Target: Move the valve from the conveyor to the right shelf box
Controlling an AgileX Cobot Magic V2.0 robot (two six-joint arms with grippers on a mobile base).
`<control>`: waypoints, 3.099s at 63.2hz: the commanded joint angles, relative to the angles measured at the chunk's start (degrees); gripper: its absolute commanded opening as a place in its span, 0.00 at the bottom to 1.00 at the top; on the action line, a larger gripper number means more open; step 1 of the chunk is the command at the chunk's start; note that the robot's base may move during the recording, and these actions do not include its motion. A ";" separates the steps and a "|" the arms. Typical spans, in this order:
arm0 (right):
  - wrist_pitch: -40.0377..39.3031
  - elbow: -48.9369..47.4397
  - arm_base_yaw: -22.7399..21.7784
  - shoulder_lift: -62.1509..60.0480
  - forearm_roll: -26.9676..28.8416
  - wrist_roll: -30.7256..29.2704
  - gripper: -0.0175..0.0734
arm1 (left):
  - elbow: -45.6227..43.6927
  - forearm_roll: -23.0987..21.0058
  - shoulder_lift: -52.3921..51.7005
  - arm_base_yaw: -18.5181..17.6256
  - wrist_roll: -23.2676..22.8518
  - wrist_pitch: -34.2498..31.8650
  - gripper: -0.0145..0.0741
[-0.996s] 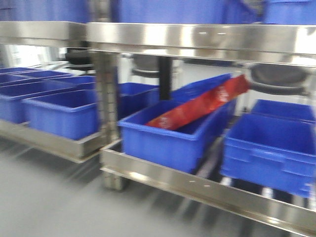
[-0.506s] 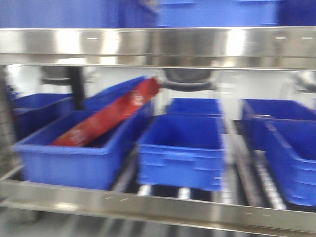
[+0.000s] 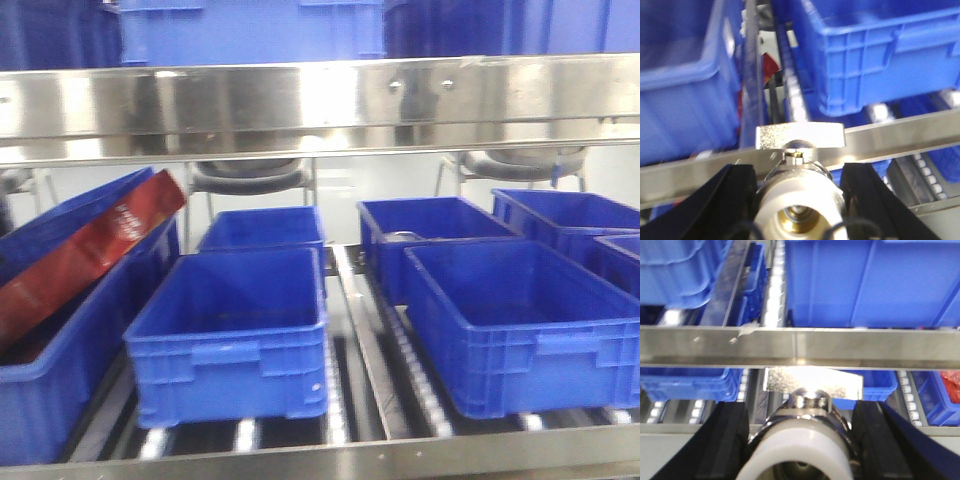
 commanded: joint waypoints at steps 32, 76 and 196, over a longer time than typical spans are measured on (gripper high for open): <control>-3.55 -1.15 -0.10 -1.05 -0.10 -0.49 0.02 | -0.83 -0.20 -0.83 0.05 -0.42 -3.24 0.04; -3.55 -1.15 -0.10 -1.05 -0.10 -0.49 0.02 | -0.83 -0.20 -0.83 0.05 -0.42 -3.24 0.04; -9.96 -1.77 -0.10 -1.05 0.66 -0.49 0.02 | -1.44 -5.34 -0.48 -0.30 0.74 -8.53 0.04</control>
